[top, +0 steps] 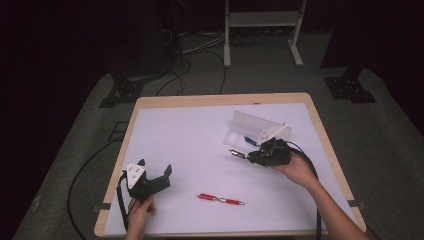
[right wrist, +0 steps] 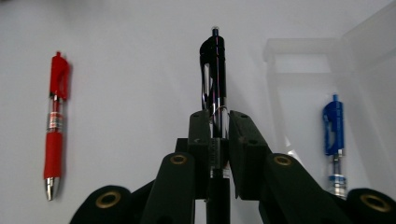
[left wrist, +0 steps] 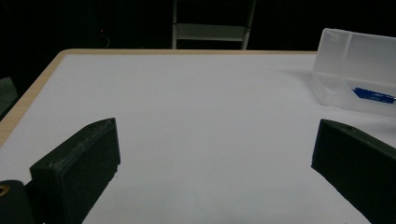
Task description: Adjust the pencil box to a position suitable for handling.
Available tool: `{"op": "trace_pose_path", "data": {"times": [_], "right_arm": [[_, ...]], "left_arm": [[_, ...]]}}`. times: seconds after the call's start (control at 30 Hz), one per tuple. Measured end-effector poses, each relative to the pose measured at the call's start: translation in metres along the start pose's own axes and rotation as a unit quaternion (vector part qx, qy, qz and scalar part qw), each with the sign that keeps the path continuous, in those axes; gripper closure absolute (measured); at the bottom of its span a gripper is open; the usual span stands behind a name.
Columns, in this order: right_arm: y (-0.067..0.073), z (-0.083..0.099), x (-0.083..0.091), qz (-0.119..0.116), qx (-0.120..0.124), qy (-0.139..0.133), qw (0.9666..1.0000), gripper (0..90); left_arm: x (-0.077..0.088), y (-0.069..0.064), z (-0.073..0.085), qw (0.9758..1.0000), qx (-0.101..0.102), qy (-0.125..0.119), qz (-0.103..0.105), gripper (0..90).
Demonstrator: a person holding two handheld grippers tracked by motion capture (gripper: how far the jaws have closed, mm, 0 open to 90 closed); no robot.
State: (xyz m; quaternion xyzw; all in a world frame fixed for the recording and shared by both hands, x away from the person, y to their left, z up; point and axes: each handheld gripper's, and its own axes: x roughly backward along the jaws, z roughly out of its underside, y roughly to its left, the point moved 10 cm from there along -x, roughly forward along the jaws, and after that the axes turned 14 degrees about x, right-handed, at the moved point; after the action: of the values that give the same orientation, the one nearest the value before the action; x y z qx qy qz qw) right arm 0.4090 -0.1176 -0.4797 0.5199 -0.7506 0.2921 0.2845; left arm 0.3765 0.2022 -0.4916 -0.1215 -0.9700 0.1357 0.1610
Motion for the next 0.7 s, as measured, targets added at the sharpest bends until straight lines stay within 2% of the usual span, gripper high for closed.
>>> {"op": "trace_pose_path", "data": {"times": [0.03, 0.37, 0.7], "right_arm": [[-0.007, -0.001, 0.002, 0.006, -0.001, 0.0, 1.0, 78.8], [-0.035, 0.008, 0.001, 0.025, -0.023, 0.015, 0.9993, 78.8], [-0.054, 0.021, -0.006, 0.034, -0.042, 0.03, 0.9981, 78.8]], "left_arm": [[0.0, 0.0, 0.0, 1.0, 0.002, 0.0, 0.0, 0.4], [0.0, 0.0, 0.0, 1.0, 0.002, 0.0, 0.001, 0.4], [0.0, 0.0, 0.0, 1.0, 0.002, -0.001, 0.0, 0.4]]}}
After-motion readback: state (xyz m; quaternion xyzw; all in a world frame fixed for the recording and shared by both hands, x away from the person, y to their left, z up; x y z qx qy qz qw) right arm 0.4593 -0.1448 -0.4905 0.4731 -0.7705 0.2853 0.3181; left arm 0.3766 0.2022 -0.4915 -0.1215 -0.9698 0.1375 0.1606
